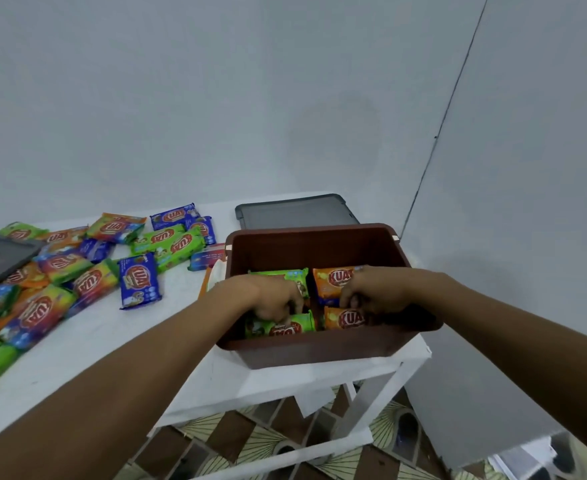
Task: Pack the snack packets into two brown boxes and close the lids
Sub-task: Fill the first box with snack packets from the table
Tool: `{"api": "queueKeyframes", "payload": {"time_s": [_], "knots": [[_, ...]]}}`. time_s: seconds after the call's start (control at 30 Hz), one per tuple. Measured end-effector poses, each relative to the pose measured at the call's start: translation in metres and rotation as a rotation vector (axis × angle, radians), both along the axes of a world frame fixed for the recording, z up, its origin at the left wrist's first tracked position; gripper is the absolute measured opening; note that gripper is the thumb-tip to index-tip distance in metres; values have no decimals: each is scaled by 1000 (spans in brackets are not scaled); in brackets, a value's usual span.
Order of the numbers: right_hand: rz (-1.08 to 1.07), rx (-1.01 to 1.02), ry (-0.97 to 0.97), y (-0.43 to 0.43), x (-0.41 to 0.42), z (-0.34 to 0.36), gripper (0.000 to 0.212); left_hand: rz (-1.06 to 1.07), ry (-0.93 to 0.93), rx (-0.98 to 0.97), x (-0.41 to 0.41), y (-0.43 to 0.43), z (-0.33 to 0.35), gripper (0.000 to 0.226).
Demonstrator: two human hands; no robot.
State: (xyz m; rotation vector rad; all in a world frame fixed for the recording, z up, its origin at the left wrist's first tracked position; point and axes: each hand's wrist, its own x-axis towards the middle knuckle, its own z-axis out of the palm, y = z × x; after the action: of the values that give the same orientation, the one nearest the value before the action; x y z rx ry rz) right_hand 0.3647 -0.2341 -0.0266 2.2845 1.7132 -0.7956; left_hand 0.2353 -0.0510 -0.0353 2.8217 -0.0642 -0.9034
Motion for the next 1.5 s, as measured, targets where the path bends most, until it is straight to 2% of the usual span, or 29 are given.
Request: {"api": "queueKeyframes", "payload": {"time_s": [0.13, 0.27, 0.4, 0.47, 0.57, 0.67, 0.73, 0.83, 0.93, 1.03, 1.17, 1.33, 1.4, 1.5], "knots": [[0, 31, -7, 2, 3, 5, 32, 13, -9, -5, -1, 1, 6, 33], [-72, 173, -194, 7, 3, 3, 31, 30, -254, 130, 0, 8, 8, 37], [-59, 109, -294, 11, 5, 5, 36, -54, -325, 268, -3, 14, 14, 33], [-53, 178, -323, 16, 3, 9, 33, -97, -407, 293, -10, 21, 21, 29], [-73, 304, -319, 31, -1, 16, 30, -113, -659, 201, -30, 51, 25, 32], [-81, 425, -302, 62, -16, 27, 27, 18, -837, 83, -67, 103, 22, 43], [-72, 515, -287, 90, -35, 34, 24, 139, -790, 145, -97, 141, 14, 49], [-51, 630, -248, 137, -69, 45, 22, 378, -486, 382, -139, 191, -6, 66], [-29, 589, -248, 185, -104, 49, 24, 567, -366, 453, -180, 230, -23, 78], [-58, 410, -246, 234, -140, 41, 27, 536, -368, 477, -203, 254, -33, 79], [-121, 197, -210, 298, -182, 8, 51, 416, -506, 421, -213, 273, -37, 64], [-503, 369, 63, 318, -206, -36, 109, 198, -462, 370, -225, 286, -41, 58], [-655, 358, 173, 319, -205, -41, 111, 228, -519, 321, -224, 287, -44, 59], [-749, 279, 252, 316, -192, -36, 81, 354, -543, 201, -217, 289, -43, 78]]}}
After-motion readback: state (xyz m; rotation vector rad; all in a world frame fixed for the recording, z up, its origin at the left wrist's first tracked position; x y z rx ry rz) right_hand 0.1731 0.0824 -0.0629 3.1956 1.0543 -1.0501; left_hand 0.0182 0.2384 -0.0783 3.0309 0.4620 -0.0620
